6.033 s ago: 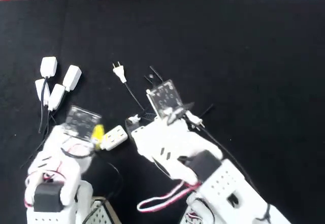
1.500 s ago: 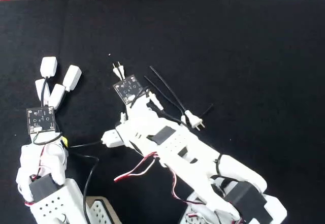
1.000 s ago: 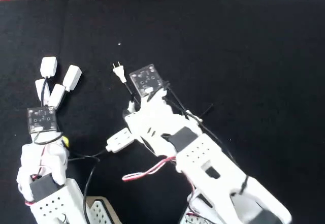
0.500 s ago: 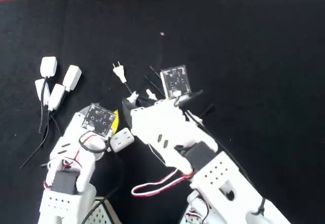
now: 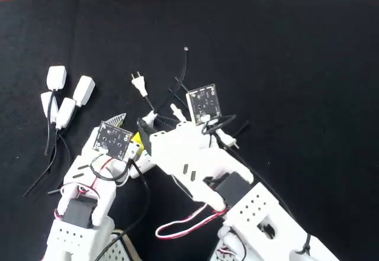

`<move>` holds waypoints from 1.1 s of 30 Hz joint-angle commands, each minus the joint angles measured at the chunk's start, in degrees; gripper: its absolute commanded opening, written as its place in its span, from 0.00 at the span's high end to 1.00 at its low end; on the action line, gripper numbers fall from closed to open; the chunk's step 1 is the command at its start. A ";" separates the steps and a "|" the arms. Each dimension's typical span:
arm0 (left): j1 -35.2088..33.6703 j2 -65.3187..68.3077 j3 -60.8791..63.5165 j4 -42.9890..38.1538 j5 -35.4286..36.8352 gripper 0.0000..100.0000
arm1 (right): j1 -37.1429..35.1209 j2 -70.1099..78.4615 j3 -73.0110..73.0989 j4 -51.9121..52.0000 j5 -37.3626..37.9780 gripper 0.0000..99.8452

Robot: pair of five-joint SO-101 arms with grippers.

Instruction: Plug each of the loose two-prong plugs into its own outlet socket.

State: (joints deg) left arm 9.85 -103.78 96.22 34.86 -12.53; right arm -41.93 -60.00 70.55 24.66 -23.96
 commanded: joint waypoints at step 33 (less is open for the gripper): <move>-33.45 -0.62 -2.33 20.40 -10.46 0.81 | -2.20 0.04 1.54 11.25 3.08 0.99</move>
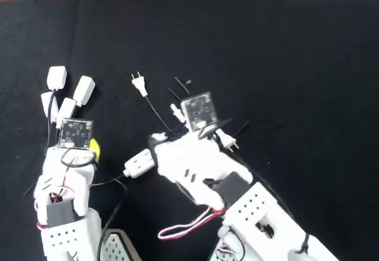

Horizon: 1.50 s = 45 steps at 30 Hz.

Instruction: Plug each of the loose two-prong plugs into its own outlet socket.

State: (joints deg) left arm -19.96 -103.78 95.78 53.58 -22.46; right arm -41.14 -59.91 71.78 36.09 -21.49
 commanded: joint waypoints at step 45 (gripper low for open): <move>-7.16 -0.53 0.04 5.27 -0.62 0.81 | -1.41 34.33 -9.71 -10.81 3.60 0.99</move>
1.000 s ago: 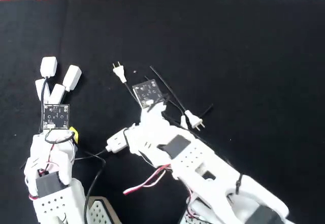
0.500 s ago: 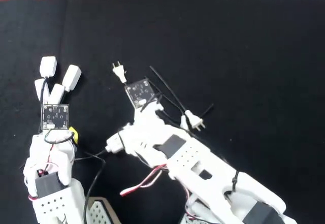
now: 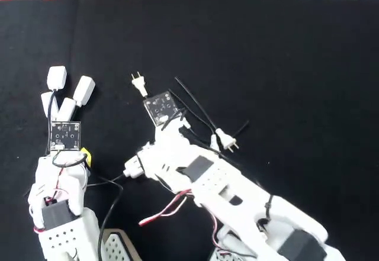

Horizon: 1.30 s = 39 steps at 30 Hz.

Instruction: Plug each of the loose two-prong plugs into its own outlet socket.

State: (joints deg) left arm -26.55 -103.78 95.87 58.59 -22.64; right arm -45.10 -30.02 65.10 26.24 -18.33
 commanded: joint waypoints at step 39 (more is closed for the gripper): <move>-0.13 -0.53 -0.04 2.29 -5.98 0.81 | 2.81 10.77 -3.74 -0.26 10.99 0.99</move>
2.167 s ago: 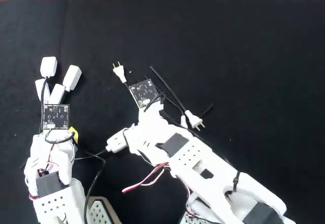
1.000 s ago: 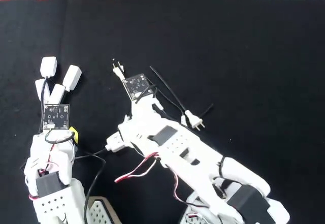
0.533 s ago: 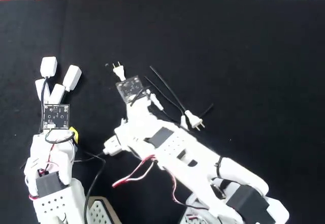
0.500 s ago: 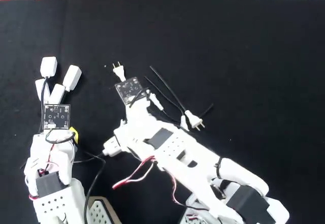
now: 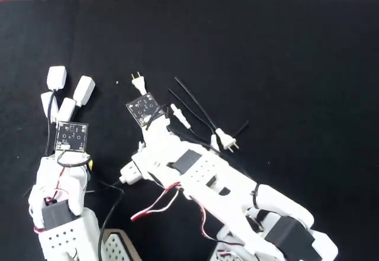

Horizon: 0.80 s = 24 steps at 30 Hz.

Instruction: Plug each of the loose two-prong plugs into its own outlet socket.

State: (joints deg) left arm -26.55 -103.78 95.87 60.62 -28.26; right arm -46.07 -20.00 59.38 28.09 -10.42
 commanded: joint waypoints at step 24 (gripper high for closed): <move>5.67 -0.53 -1.63 5.54 -0.44 0.81 | 9.67 0.40 -5.76 -6.42 9.76 0.99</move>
State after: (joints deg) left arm -23.47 -103.87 95.87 65.54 -28.18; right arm -38.15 -18.95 57.63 22.20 -2.33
